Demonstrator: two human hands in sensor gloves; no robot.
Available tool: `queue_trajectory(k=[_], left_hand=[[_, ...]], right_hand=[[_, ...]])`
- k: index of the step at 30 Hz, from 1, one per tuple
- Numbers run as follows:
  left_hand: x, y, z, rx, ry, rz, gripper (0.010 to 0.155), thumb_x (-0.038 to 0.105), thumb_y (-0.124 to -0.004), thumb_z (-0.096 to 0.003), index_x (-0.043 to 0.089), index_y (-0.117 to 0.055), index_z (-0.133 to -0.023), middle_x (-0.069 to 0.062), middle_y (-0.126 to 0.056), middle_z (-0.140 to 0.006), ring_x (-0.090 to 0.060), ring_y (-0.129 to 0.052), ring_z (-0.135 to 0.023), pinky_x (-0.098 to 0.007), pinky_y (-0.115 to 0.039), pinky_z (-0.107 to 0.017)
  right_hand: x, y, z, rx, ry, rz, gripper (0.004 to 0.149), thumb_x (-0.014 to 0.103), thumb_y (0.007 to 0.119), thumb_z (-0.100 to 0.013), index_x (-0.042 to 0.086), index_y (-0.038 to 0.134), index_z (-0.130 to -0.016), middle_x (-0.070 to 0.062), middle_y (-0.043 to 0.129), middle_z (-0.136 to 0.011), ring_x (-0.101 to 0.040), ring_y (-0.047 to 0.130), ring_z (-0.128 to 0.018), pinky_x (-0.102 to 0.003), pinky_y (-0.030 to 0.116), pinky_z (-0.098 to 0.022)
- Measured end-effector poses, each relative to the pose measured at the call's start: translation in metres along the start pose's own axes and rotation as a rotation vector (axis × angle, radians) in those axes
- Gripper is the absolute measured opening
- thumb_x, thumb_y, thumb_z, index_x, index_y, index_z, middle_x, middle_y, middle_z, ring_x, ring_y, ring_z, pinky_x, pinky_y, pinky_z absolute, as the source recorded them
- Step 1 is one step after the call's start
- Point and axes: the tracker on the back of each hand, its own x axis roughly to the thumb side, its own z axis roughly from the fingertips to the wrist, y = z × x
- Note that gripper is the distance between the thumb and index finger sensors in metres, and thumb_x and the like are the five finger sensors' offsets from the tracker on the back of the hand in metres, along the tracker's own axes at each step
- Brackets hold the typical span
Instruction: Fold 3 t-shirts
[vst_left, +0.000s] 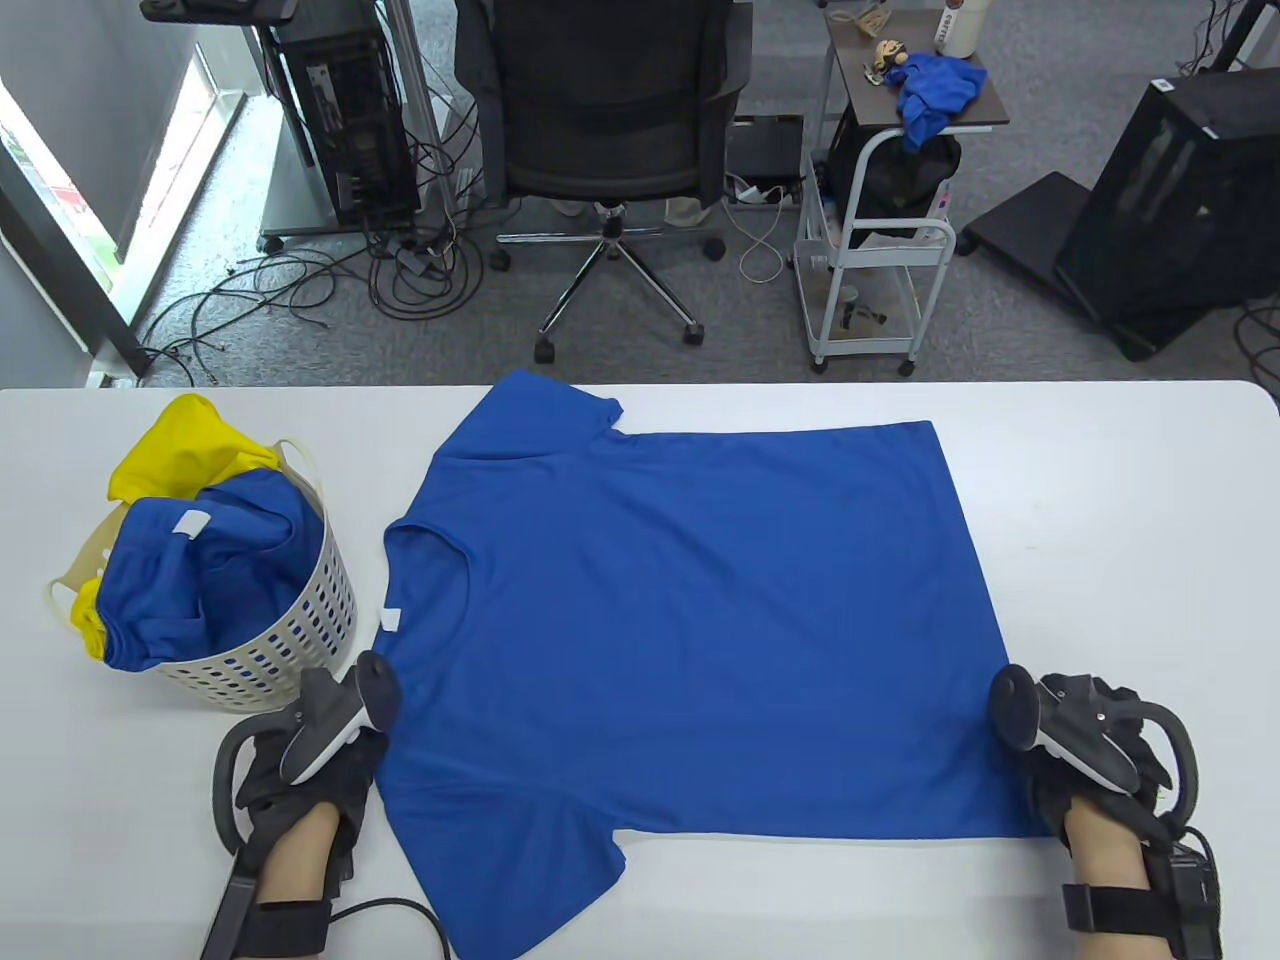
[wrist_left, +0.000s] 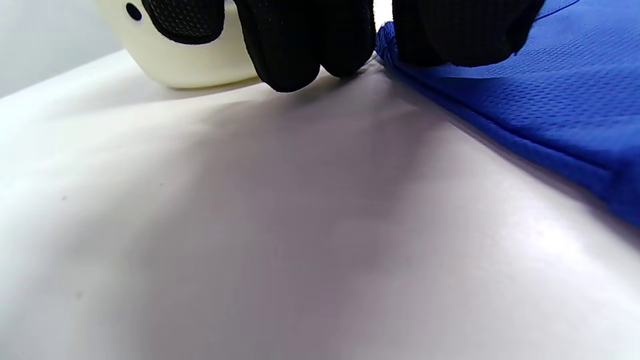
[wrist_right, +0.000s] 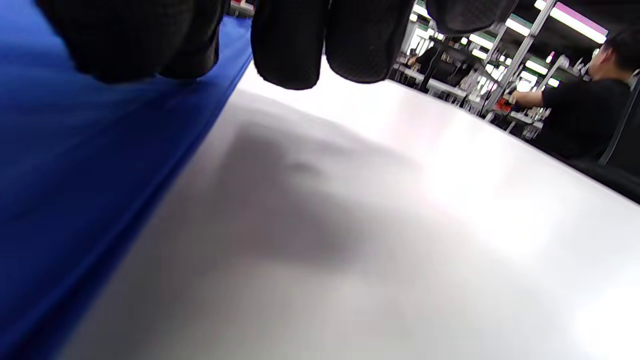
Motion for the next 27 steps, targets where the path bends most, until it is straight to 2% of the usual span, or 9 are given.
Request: queue_trajectory(k=[4,6,10,13,19,23,27], left_hand=[[0.0055,-0.0011,-0.0015,0.005,-0.002,-0.037,0.058,0.051,-0.070,-0.0452,0.055,-0.051,-0.100,0.007,-0.063,-0.111,-0.018,-0.073,-0.099,-0.051,-0.061,-0.077],[0.0078,-0.0038,-0.0035,-0.043,0.013,-0.066,0.057,0.051,-0.069,-0.0454,0.054,-0.051,-0.099,0.007,-0.062,-0.111,-0.018,-0.073,-0.099,-0.051,-0.061,-0.077],[0.0099,-0.0028,-0.0026,-0.031,0.023,-0.078,0.057,0.051,-0.070,-0.0450,0.055,-0.051,-0.099,0.007,-0.062,-0.111,-0.018,-0.073,-0.099,-0.051,-0.061,-0.077],[0.0089,-0.0026,-0.0028,0.009,0.024,-0.075,0.056,0.052,-0.071,-0.0444,0.055,-0.053,-0.097,0.008,-0.064,-0.109,-0.017,-0.074,-0.098,-0.051,-0.061,-0.077],[0.0037,-0.0032,-0.0040,0.049,0.018,-0.034,0.055,0.053,-0.072,-0.0434,0.055,-0.054,-0.096,0.009,-0.066,-0.109,-0.017,-0.075,-0.098,-0.051,-0.062,-0.077],[0.0044,-0.0015,-0.0035,0.006,0.028,-0.049,0.057,0.054,-0.072,-0.0427,0.056,-0.053,-0.096,0.008,-0.063,-0.110,-0.017,-0.074,-0.098,-0.051,-0.061,-0.077],[0.0033,-0.0007,-0.0050,0.000,0.043,-0.041,0.055,0.053,-0.073,-0.0421,0.057,-0.054,-0.094,0.009,-0.064,-0.109,-0.017,-0.075,-0.098,-0.051,-0.062,-0.077]], right_hand=[[0.0014,0.0072,-0.0023,0.102,-0.004,0.005,0.050,0.042,0.081,-0.037,0.040,0.070,-0.086,-0.005,0.074,-0.099,-0.039,0.072,-0.093,-0.066,0.053,-0.069],[0.0021,0.0053,-0.0005,0.067,-0.013,-0.002,0.050,0.042,0.083,-0.036,0.039,0.073,-0.085,-0.006,0.074,-0.099,-0.040,0.071,-0.093,-0.067,0.051,-0.069],[0.0023,0.0029,0.0001,0.009,-0.014,-0.009,0.053,0.044,0.083,-0.035,0.040,0.072,-0.087,-0.004,0.074,-0.100,-0.038,0.071,-0.094,-0.067,0.049,-0.071],[0.0036,0.0087,-0.0026,0.056,-0.012,0.003,0.052,0.043,0.081,-0.036,0.041,0.071,-0.087,-0.005,0.074,-0.100,-0.039,0.071,-0.094,-0.068,0.048,-0.071],[-0.0024,0.0044,-0.0016,-0.009,0.004,-0.060,0.051,0.044,0.082,-0.035,0.041,0.074,-0.085,-0.004,0.074,-0.100,-0.038,0.071,-0.094,-0.069,0.047,-0.071],[0.0002,0.0099,-0.0061,0.059,0.013,-0.029,0.051,0.045,0.080,-0.036,0.042,0.071,-0.086,-0.004,0.075,-0.100,-0.038,0.072,-0.094,-0.069,0.047,-0.071],[-0.0012,0.0090,-0.0064,0.046,0.021,-0.044,0.049,0.044,0.082,-0.035,0.043,0.074,-0.083,-0.004,0.077,-0.098,-0.038,0.073,-0.093,-0.068,0.049,-0.070]])
